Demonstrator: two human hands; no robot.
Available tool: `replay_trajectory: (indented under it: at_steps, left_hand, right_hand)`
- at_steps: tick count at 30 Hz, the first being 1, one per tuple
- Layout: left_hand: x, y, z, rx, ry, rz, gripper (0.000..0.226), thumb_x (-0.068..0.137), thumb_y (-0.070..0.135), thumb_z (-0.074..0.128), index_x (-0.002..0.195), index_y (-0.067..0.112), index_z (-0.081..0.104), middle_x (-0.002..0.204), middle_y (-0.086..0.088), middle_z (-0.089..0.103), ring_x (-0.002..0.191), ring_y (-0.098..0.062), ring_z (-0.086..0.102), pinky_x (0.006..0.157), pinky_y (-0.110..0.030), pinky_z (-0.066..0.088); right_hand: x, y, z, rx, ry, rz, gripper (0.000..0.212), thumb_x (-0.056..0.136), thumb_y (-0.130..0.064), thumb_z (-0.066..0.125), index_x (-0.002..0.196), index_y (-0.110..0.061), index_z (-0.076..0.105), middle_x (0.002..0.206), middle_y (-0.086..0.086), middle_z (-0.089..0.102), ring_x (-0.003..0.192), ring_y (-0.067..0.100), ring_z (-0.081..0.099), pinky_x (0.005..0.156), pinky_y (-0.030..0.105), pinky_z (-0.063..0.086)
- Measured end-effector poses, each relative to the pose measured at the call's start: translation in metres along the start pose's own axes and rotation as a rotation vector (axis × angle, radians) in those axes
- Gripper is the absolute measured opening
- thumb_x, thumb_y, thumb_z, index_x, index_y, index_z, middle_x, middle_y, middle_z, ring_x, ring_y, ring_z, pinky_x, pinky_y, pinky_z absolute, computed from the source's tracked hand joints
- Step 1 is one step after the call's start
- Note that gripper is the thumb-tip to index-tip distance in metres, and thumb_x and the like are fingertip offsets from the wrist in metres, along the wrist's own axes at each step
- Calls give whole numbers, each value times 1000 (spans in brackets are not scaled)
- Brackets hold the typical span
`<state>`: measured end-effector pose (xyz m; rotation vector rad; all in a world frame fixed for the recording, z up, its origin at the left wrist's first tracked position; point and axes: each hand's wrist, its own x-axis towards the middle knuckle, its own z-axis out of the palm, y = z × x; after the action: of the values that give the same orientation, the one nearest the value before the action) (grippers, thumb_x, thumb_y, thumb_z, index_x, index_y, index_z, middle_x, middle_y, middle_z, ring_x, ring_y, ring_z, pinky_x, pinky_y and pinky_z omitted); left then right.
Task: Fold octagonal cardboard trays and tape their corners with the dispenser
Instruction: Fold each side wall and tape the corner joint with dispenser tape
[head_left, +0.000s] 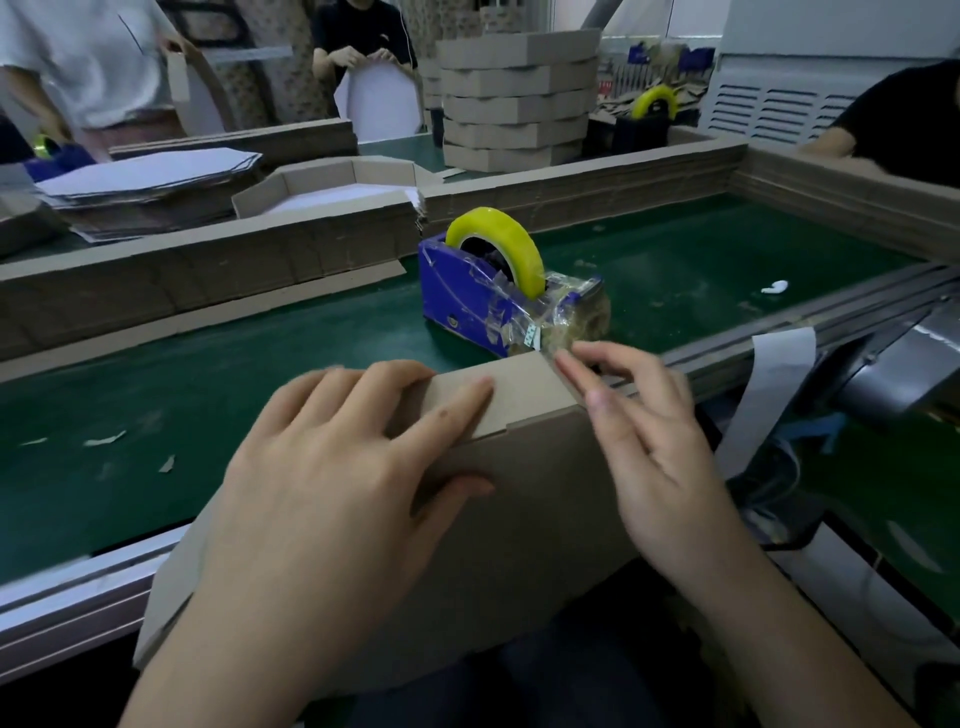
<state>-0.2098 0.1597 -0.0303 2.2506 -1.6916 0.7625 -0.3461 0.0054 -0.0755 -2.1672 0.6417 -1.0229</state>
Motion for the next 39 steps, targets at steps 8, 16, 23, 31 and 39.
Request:
replay_trajectory:
  at_steps: [8, 16, 23, 31, 39]
  left_hand:
    - [17, 19, -26, -177, 4, 36, 46, 83, 60, 45, 116, 39, 69, 100, 2, 65, 83, -25, 64, 54, -29, 41]
    - [-14, -8, -10, -630, 107, -160, 40, 77, 55, 60, 113, 41, 66, 109, 12, 61, 99, -4, 61, 80, -17, 45]
    - [2, -13, -11, -413, -112, 36, 37, 89, 56, 46, 118, 45, 67, 114, 9, 63, 97, -17, 62, 77, -41, 53]
    - [18, -1, -6, -318, -132, 80, 37, 91, 53, 40, 116, 46, 67, 102, 8, 66, 82, -19, 64, 57, -29, 47]
    - [18, -2, -1, -312, -89, 41, 36, 90, 53, 42, 113, 47, 68, 102, 9, 67, 83, -19, 65, 57, -33, 51]
  right_hand:
    - [13, 1, -21, 259, 4, 31, 28, 96, -37, 53, 114, -23, 70, 121, -16, 61, 119, -1, 52, 96, 16, 38]
    - [21, 12, -29, 343, -173, 127, 21, 84, -38, 57, 95, -28, 72, 91, -13, 71, 88, 0, 63, 70, 8, 43]
    - [20, 0, -8, 243, -239, 99, 21, 83, -49, 56, 92, -33, 66, 85, -16, 66, 82, 0, 61, 66, 9, 42]
    - [38, 9, -15, 397, -310, 213, 31, 101, -24, 46, 90, -25, 76, 85, -6, 72, 78, 2, 63, 67, 11, 45]
    - [44, 10, -7, 495, -325, 238, 33, 101, -19, 45, 88, -17, 75, 75, -3, 70, 68, 5, 62, 60, 14, 47]
